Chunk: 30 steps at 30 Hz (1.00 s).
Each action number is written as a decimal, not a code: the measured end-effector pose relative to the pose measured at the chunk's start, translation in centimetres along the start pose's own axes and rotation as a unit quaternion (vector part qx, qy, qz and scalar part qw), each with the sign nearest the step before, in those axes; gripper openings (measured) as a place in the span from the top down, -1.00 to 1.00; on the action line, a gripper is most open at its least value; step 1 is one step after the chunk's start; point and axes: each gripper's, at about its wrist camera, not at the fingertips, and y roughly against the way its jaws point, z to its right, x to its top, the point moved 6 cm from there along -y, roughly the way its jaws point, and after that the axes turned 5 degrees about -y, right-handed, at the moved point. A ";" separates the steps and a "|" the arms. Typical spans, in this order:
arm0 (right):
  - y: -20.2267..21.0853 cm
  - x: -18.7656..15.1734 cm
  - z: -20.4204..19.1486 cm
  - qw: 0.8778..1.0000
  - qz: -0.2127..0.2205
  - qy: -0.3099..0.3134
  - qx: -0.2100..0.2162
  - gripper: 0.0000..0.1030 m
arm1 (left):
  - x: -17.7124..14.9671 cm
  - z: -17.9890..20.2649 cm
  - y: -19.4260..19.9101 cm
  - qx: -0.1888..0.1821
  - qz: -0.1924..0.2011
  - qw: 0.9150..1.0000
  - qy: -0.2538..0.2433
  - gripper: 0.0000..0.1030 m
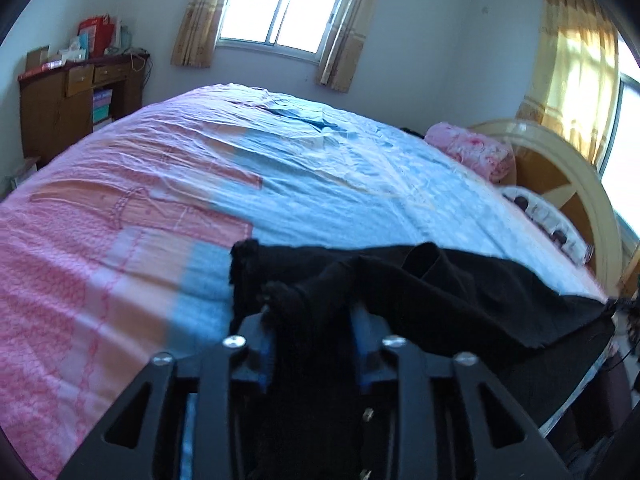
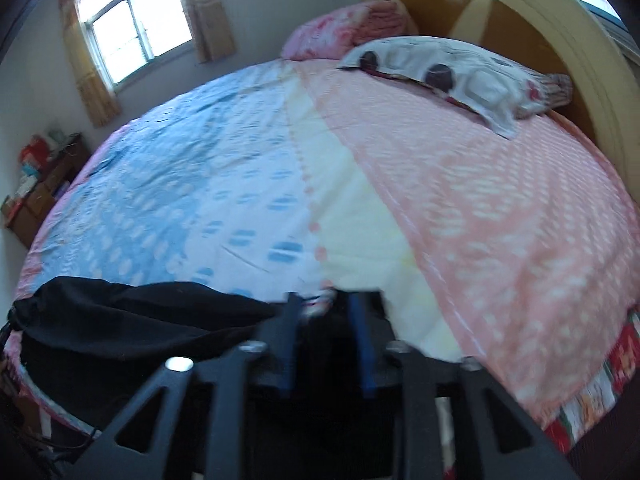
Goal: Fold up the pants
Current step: 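Lift the waistband with both tools and fold it over toward the trouser cuffs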
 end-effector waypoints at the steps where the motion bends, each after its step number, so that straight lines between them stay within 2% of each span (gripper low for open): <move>1: 0.7 -0.2 0.5 1.000 0.005 -0.009 -0.004 -0.12 | -0.3 0.1 0.3 0.000 0.000 1.000 -0.006 0.20; 2: 1.5 -0.2 0.8 1.000 0.010 -0.017 -0.007 -0.12 | -0.6 0.3 0.5 0.001 -0.002 1.000 -0.014 0.19; 5: 3.6 -0.1 0.6 0.999 0.027 -0.025 -0.030 -0.12 | -1.5 1.0 0.7 0.016 -0.018 0.998 -0.057 0.02; 7: 5.2 -0.4 -1.6 0.999 0.041 -0.008 -0.030 -0.12 | -2.2 1.7 0.7 0.028 -0.029 0.995 -0.087 -0.12; 10: 6.7 -1.8 -7.4 0.997 0.047 0.056 -0.004 -0.12 | -3.0 2.5 0.9 0.042 -0.034 0.991 -0.123 -0.13; 13: 6.7 -4.1 -14.3 0.989 0.044 0.135 0.028 -0.12 | -3.0 2.4 0.9 0.045 -0.027 0.991 -0.124 -0.13; 15: 5.9 -6.4 -19.3 0.979 0.033 0.196 0.052 -0.12 | -2.9 2.2 0.9 0.042 -0.023 0.992 -0.115 -0.13; 18: 3.9 -9.8 -25.0 0.960 0.009 0.274 0.059 -0.12 | -2.9 2.2 1.0 0.049 -0.019 0.991 -0.120 -0.13; 22: 1.3 -14.9 -31.3 0.920 -0.008 0.385 0.070 -0.12 | -3.0 2.2 0.7 0.056 -0.024 0.989 -0.134 -0.13; 25: -0.8 -17.4 -34.3 0.893 -0.007 0.446 0.054 -0.12 | -3.2 2.3 0.4 0.058 -0.033 0.987 -0.147 -0.21; 28: -2.3 -18.5 -35.7 0.877 -0.006 0.479 0.041 -0.12 | -3.5 2.0 -0.1 0.070 -0.046 0.985 -0.153 -0.45; 30: -3.3 -18.5 -36.3 0.870 -0.005 0.493 0.030 -0.12 | -3.4 2.0 -0.3 0.075 -0.046 0.984 -0.156 -0.45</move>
